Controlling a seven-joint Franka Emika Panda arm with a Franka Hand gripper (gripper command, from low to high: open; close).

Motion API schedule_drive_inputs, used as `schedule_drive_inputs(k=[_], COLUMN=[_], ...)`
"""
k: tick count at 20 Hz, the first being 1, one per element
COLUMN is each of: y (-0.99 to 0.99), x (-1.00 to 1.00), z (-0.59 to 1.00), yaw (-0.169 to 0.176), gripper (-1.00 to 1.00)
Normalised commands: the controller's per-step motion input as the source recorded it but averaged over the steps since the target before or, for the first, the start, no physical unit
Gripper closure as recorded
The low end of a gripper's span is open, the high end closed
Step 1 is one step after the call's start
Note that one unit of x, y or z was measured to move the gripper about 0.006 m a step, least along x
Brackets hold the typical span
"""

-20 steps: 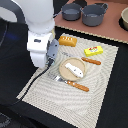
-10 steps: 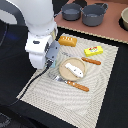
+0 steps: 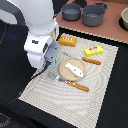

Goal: Interact with the objects in diverse but meaningful ways.

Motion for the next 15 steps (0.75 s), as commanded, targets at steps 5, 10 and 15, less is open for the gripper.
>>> schedule_drive_inputs(k=[5, 10, 15], y=[0.32, 0.15, 0.12], x=[-0.06, -0.08, -0.01], z=[1.00, 1.00, 0.85], yaw=[0.000, 0.023, 0.030], gripper=[-1.00, -1.00, -1.00])
